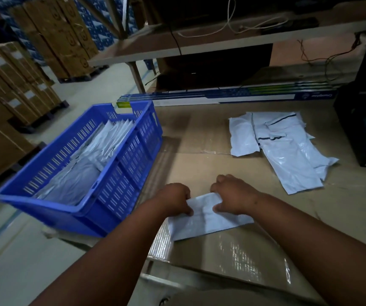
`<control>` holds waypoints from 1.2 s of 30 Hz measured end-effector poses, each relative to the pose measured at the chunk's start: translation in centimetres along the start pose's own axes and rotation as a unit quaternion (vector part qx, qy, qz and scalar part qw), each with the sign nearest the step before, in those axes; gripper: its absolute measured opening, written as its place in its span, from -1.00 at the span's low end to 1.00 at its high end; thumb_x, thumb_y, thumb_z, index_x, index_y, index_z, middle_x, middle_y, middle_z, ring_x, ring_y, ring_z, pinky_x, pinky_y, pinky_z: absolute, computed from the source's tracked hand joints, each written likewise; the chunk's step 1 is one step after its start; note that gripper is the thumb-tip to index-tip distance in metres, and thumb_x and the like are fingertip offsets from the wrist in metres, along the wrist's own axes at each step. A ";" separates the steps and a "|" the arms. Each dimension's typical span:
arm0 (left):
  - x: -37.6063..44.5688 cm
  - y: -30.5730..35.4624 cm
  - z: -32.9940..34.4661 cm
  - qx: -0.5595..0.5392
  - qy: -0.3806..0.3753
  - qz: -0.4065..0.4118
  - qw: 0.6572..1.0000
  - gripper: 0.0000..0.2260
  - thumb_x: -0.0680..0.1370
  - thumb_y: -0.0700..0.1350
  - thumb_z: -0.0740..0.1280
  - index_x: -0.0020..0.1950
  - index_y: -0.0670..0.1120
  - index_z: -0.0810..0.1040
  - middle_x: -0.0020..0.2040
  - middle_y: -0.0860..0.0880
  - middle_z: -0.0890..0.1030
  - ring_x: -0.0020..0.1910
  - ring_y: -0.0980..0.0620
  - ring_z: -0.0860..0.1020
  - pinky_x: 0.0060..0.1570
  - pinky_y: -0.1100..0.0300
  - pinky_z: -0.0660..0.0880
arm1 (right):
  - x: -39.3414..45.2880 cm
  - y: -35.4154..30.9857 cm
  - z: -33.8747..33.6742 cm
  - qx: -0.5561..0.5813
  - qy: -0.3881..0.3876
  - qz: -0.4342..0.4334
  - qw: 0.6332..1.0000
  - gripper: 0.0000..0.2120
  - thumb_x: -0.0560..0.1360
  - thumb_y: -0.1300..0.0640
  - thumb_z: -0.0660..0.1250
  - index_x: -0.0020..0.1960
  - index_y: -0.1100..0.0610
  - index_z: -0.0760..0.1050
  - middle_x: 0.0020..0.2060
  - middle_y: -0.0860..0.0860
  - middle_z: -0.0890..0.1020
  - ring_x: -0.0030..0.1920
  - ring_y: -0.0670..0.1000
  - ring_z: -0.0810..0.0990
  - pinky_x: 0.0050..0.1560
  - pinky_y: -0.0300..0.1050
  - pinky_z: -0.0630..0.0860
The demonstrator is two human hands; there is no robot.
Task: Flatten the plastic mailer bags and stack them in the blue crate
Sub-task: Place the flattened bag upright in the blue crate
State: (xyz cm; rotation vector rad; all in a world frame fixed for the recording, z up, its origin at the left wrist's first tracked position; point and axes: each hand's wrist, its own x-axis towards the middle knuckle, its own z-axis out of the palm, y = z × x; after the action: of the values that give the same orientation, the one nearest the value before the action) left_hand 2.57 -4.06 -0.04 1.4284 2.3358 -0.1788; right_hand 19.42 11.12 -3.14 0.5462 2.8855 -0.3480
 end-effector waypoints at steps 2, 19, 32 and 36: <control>-0.5 -0.1 -1.1 -0.002 -0.004 0.000 1.000 -0.67 0.42 0.10 0.61 0.04 -0.05 0.66 0.02 -0.04 0.64 -0.05 0.00 0.55 -0.15 0.16 0.40 | 0.3 0.4 -1.0 0.033 -0.016 0.003 0.999 -0.68 0.41 -0.23 0.49 -0.09 -0.10 0.42 -0.03 -0.08 0.44 0.10 0.06 0.49 0.01 -0.03 0.49; -14.5 -14.8 -17.5 -0.190 0.154 -0.199 0.949 -0.69 0.45 0.13 0.60 -0.26 -0.06 0.64 -0.37 0.02 0.62 -0.39 0.08 0.60 -0.42 0.25 0.47 | 11.1 -17.5 -26.4 -0.078 0.004 -0.169 0.983 -0.86 0.51 -0.05 0.51 -0.02 -0.02 0.62 -0.20 -0.09 0.62 -0.09 0.05 0.63 -0.04 -0.04 0.57; -12.9 -30.0 -14.8 -0.098 0.028 -0.265 0.959 -0.56 0.43 0.17 0.58 0.10 -0.15 0.71 0.04 -0.13 0.73 0.02 -0.11 0.70 0.00 0.11 0.58 | 28.6 -33.6 -23.4 -0.130 -0.157 -0.174 0.963 -0.57 0.49 -0.02 0.59 0.32 0.00 0.62 0.08 0.00 0.61 -0.04 0.05 0.62 -0.02 0.05 0.70; -11.0 -31.6 -12.5 -0.034 -0.047 -0.264 0.963 -0.62 0.45 0.04 0.60 0.19 -0.09 0.70 0.14 -0.07 0.71 0.11 -0.10 0.69 0.06 0.04 0.60 | 32.3 -36.0 -18.5 -0.170 -0.223 -0.206 0.938 -0.75 0.45 0.00 0.61 0.06 -0.02 0.63 -0.07 0.02 0.64 -0.16 0.09 0.63 -0.07 -0.01 0.71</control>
State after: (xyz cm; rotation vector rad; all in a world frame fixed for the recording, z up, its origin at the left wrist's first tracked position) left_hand -24.06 -24.13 12.73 0.7189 2.5606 -0.2998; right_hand -26.32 -5.71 14.36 -0.1824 2.5036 -0.0127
